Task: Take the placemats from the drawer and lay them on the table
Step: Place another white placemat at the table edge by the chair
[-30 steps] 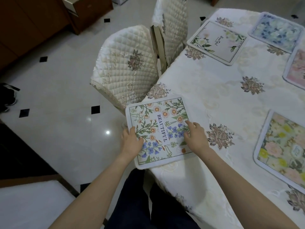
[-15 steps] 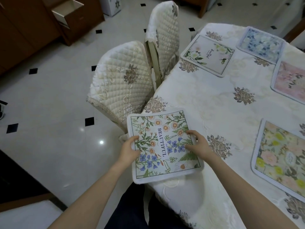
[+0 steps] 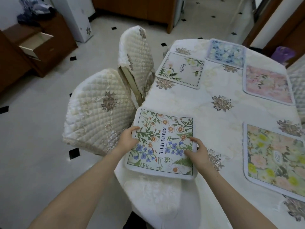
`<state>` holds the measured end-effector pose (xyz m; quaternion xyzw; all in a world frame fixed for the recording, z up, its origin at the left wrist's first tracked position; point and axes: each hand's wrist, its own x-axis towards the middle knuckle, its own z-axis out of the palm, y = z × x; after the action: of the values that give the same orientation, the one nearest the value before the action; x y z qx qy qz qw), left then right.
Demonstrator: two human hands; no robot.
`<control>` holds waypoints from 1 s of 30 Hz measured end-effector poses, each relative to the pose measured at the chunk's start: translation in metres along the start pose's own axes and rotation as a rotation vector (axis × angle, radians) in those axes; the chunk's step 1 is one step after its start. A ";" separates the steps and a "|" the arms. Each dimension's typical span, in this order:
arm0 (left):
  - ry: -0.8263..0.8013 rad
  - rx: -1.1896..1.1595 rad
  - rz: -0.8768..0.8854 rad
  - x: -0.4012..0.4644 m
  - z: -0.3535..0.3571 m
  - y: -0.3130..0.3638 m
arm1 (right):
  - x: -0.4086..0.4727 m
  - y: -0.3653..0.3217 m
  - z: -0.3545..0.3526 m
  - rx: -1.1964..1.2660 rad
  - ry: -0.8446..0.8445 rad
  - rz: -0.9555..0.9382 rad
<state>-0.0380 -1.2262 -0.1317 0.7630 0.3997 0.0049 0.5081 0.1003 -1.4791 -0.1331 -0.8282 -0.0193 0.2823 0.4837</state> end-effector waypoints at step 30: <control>-0.022 0.881 0.547 0.073 0.051 -0.044 | 0.044 0.062 0.059 -0.796 0.230 -0.435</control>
<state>0.0065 -1.2137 -0.2197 0.9811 0.1441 -0.0392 0.1232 0.0934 -1.4519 -0.2258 -0.9521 -0.2455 0.0515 0.1751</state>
